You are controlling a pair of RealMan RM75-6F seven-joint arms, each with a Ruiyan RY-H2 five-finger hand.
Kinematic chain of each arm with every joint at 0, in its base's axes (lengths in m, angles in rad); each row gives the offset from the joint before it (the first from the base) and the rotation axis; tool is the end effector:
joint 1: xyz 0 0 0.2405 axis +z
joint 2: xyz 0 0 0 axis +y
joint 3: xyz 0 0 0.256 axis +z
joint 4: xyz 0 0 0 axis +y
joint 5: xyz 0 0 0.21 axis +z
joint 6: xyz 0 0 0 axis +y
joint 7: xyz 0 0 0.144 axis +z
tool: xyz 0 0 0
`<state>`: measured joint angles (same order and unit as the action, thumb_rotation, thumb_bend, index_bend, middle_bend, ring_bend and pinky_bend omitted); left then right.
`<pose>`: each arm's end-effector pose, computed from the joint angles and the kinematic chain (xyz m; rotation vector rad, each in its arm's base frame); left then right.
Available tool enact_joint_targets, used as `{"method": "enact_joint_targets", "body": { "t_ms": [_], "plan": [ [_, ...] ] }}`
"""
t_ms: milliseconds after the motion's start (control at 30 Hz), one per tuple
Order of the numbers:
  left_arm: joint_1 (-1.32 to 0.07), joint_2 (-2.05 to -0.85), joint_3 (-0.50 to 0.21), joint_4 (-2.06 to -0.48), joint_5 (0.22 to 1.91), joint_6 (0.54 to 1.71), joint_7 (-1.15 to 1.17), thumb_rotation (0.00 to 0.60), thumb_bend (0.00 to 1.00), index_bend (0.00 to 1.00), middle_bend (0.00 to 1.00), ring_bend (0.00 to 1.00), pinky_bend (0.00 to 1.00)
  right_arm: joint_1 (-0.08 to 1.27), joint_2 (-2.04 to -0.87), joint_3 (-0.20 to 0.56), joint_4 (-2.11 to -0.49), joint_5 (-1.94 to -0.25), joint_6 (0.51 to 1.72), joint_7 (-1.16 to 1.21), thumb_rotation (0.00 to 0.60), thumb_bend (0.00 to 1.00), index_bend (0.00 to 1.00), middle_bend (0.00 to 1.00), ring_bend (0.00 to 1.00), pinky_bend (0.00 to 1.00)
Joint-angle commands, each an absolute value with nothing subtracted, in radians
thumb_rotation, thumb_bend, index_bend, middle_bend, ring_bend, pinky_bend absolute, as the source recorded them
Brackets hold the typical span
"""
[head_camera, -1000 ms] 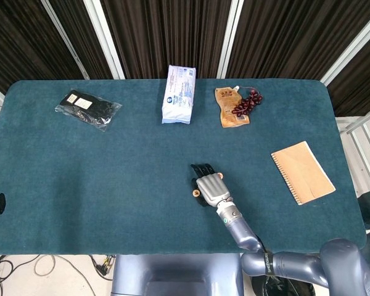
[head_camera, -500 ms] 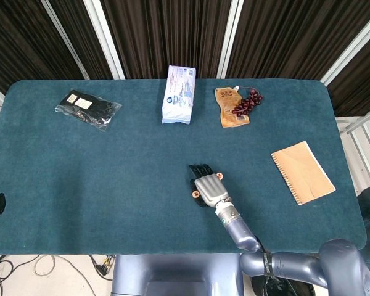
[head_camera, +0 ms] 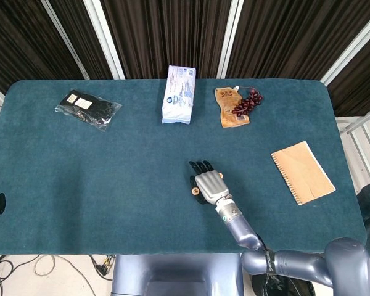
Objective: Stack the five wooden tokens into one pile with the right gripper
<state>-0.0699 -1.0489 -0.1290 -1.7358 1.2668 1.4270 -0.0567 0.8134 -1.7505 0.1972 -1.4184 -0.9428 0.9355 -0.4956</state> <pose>-0.3204 0.1879 0.1838 -1.1316 -1.0769 -0.8956 -0.1103 -0.3308 -0.0790 1.9225 -1.0443 0.8794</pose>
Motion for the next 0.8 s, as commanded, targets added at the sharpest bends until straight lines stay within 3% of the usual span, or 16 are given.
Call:
{"method": "enact_joint_targets", "body": {
  "t_ms": [33, 300, 800],
  "plan": [
    [-0.070, -1.049, -0.129, -1.736, 1.267, 1.428, -0.056, 0.600, 0.48, 0.15, 0.00, 0.00, 0.00, 0.823, -1.707, 0.221, -1.461, -0.918, 0.929, -0.506, 0.600, 0.42, 0.55, 0.00, 0.00, 0.00],
    [-0.069, -1.050, -0.128, -1.738, 1.268, 1.428, -0.055, 0.600, 0.48, 0.15, 0.00, 0.00, 0.00, 0.851, -1.595, 0.295, -1.503, -0.782, 0.915, -0.536, 0.600, 0.42, 0.55, 0.00, 0.00, 0.00],
    [-0.069, -1.049, -0.131, -1.737, 1.264, 1.429, -0.058, 0.600, 0.48, 0.15, 0.00, 0.00, 0.00, 0.856, -1.584, 0.241, -1.465, -0.727, 0.923, -0.527, 0.600, 0.42, 0.55, 0.00, 0.00, 0.00]
  ]
}}
